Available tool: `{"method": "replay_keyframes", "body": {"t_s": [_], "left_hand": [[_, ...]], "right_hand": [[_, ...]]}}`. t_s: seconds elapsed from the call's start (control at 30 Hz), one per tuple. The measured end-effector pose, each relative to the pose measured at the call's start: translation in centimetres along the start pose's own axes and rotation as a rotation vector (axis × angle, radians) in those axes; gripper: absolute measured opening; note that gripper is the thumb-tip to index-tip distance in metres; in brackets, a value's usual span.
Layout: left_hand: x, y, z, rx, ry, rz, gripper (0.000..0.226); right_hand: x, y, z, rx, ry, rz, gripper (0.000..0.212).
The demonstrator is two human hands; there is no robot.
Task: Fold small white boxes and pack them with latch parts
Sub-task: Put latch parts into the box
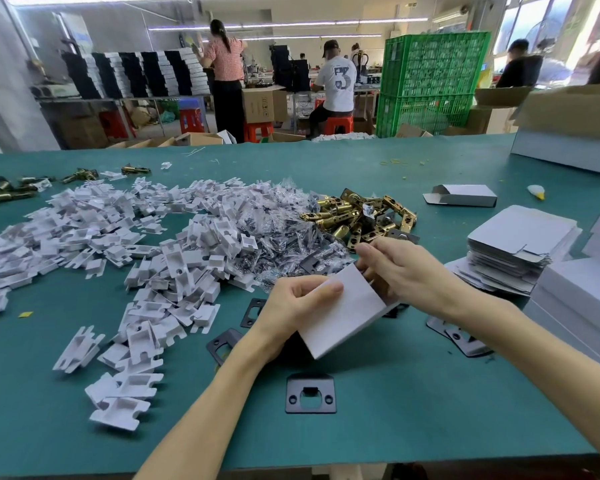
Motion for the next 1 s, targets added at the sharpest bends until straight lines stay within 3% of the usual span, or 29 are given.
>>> {"method": "replay_keyframes", "body": {"t_s": [0.2, 0.47, 0.7, 0.87, 1.0], "left_hand": [[0.1, 0.0, -0.1, 0.000, -0.007, -0.002, 0.033], [-0.3, -0.4, 0.2, 0.034, -0.040, -0.052, 0.038], [-1.1, -1.4, 0.7, 0.038, -0.238, -0.167, 0.069], [-1.5, -1.7, 1.0, -0.007, -0.311, -0.235, 0.057], [-1.7, -0.8, 0.5, -0.171, -0.370, -0.376, 0.054]], "right_hand": [[0.1, 0.4, -0.6, -0.046, 0.048, 0.116, 0.066], [1.2, 0.1, -0.8, 0.061, 0.096, 0.333, 0.077], [0.2, -0.4, 0.6, 0.039, 0.068, 0.140, 0.071], [-0.9, -0.4, 2.2, -0.008, 0.040, 0.040, 0.055], [-2.3, -0.7, 3.9, -0.026, 0.010, 0.017, 0.058]]}}
Point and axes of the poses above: each hand's wrist, its own z-axis towards the middle knuckle, its own y-axis out of the palm, x = y × z, the point moved 6 cm from there along z, towards the middle knuckle, and after that the axes turned 10 degrees about -y, right-handed, at the moved point
